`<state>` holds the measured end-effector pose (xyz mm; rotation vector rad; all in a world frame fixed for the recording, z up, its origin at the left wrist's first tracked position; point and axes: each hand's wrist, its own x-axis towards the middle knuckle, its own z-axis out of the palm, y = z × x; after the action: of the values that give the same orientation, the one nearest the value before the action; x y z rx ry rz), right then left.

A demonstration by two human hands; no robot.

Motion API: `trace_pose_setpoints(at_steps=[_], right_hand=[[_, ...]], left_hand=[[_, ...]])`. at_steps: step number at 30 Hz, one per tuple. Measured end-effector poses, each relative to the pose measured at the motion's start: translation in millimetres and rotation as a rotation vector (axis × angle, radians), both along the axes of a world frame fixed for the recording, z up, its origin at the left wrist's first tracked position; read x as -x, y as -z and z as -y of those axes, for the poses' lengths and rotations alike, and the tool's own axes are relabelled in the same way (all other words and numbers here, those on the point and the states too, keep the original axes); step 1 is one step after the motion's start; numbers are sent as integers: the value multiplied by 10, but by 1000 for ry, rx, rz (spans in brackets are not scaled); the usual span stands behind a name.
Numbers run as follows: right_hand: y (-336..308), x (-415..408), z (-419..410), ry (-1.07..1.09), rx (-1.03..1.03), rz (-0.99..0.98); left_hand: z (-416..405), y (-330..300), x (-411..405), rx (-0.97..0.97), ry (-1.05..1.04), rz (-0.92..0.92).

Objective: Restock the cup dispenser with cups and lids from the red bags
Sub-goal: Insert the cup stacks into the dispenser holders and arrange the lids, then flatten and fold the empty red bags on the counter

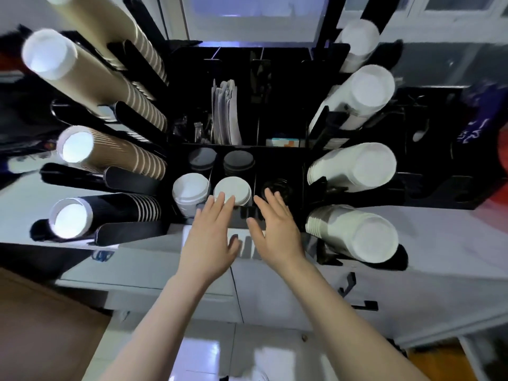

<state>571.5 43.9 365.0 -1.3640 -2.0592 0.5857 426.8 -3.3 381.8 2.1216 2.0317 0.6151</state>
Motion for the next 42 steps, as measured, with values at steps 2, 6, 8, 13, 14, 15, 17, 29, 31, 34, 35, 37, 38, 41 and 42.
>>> trace_pose_setpoints(at_steps=[2,6,8,13,14,15,17,29,31,34,35,37,38,41,42], right_hand=[[-132,-44,114,-40,37,-53],[-409,-161,419,-102,71,-127],[-572,-222,636,-108,56,-187],[-973,-478,1253,-92,-29,-282],[-1035,-559,1370,-88,-48,-293],[-1091,-650,1475,-80,-67,-301],[-1196,-864,1643,-48,-89,-304],[-1457,-2611,2147,295,-155,-253],[-1464,-2992,2159,362,-182,-216],[-1474,-3652,2167,460,-195,-174],[-1480,-3902,2175,492,-188,-160],[-1497,-4437,2222,563,-173,-127],[-1500,-4717,2262,606,-173,-108],[-1466,-5536,2404,767,-182,-55],[-1438,-5784,2463,817,-170,-37]], left_hand=[[93,-113,-23,-48,2,-10],[334,-341,-76,-141,66,-70],[503,-461,-105,-166,97,-84],[967,-779,-275,-253,178,-43],[1042,-840,-347,-277,197,-26],[1109,-897,-433,-300,218,-6],[1211,-1003,-646,-338,263,35],[1187,-1329,-2233,-386,502,158],[1090,-1344,-2623,-375,561,165],[916,-1350,-3268,-374,651,175],[845,-1350,-3508,-370,675,181],[705,-1341,-4017,-351,718,214],[641,-1329,-4282,-334,740,238],[459,-1226,-5060,-268,817,294],[418,-1169,-5294,-244,839,305]])
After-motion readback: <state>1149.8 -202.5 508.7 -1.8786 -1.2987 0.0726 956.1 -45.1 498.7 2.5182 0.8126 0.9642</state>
